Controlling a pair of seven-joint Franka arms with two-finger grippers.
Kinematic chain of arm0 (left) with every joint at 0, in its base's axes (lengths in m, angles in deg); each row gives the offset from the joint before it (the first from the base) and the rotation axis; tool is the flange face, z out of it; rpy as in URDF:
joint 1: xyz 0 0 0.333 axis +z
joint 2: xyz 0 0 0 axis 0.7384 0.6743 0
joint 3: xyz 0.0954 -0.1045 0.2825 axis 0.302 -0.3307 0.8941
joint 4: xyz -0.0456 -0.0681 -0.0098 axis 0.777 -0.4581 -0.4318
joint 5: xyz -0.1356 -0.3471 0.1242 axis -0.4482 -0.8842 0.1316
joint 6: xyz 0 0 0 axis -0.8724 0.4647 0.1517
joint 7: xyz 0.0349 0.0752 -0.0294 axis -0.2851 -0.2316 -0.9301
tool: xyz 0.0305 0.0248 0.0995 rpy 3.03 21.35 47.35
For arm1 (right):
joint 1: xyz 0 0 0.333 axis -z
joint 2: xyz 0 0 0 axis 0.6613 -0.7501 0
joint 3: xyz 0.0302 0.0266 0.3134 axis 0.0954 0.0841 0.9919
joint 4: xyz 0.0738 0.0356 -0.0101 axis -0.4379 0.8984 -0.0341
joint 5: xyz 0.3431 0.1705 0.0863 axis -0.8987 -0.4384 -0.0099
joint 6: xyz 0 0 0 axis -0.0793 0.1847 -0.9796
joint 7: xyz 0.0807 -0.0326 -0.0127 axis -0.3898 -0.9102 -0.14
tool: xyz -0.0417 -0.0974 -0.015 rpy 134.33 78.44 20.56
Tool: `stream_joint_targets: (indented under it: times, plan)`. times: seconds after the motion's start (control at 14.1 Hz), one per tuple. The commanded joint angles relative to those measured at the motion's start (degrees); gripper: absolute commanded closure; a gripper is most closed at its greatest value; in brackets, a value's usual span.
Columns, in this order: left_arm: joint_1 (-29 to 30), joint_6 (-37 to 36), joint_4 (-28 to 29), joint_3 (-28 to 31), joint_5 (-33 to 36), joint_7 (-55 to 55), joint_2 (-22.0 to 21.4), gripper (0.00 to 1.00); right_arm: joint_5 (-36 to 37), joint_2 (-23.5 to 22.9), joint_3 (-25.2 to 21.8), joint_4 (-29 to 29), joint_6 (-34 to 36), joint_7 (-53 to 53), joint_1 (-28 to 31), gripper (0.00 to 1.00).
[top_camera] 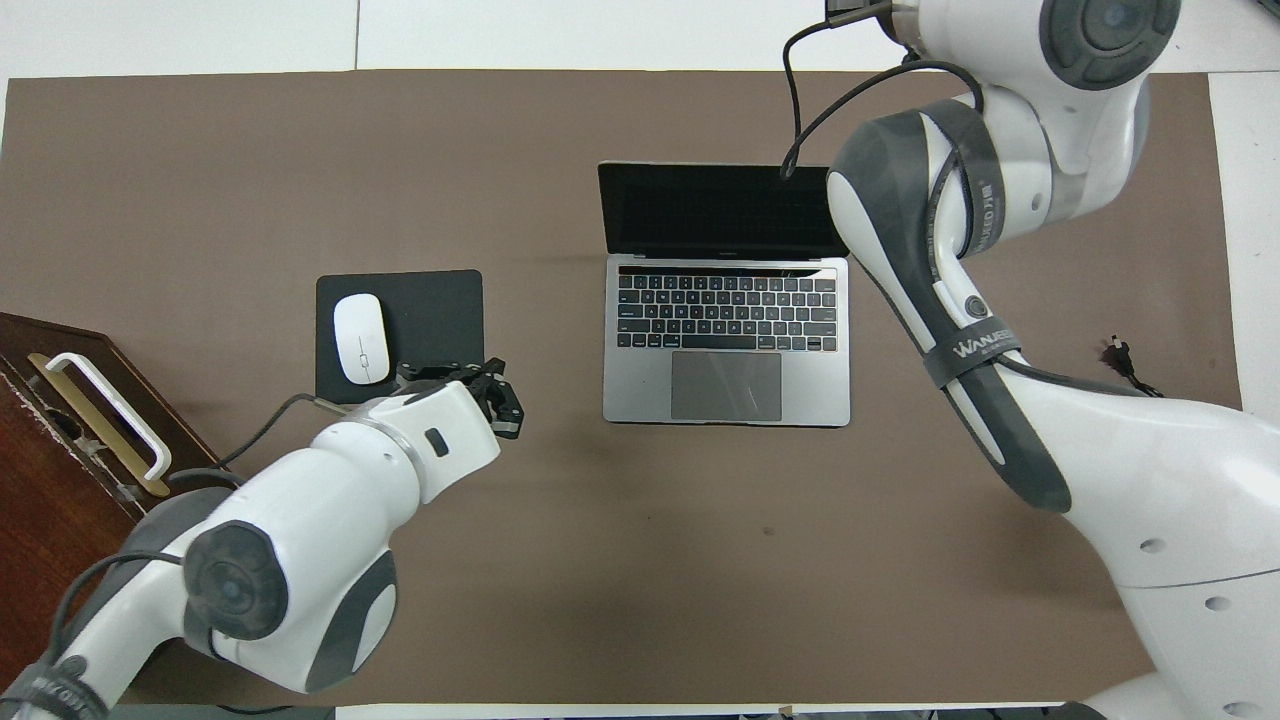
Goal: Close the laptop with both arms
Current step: 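Reach the right gripper to the laptop lid while the left gripper approaches the base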
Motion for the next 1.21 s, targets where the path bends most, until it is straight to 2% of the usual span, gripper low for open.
stream_joint_targets:
  times: [0.0,0.28,0.71,1.13]
  plan:
    - [-3.6,8.7,0.1,1.0,-0.8,0.8,5.6,1.00,1.8,-1.8,0.0,-1.9,-0.5,5.3,-0.7,1.00]
    - [-6.7,16.4,0.1,1.0,-0.8,0.5,9.9,1.00,1.8,-3.7,0.0,-3.3,-0.6,13.9,-4.7,1.00]
    - [-10.7,31.0,0.0,1.1,-0.8,0.1,20.2,1.00,0.0,-3.7,0.7,-2.7,2.7,16.0,-7.0,1.00]
    - [-12.8,36.9,0.0,1.1,-0.9,-0.2,25.4,1.00,-7.2,-3.0,0.7,-2.7,9.8,15.4,-6.1,1.00]
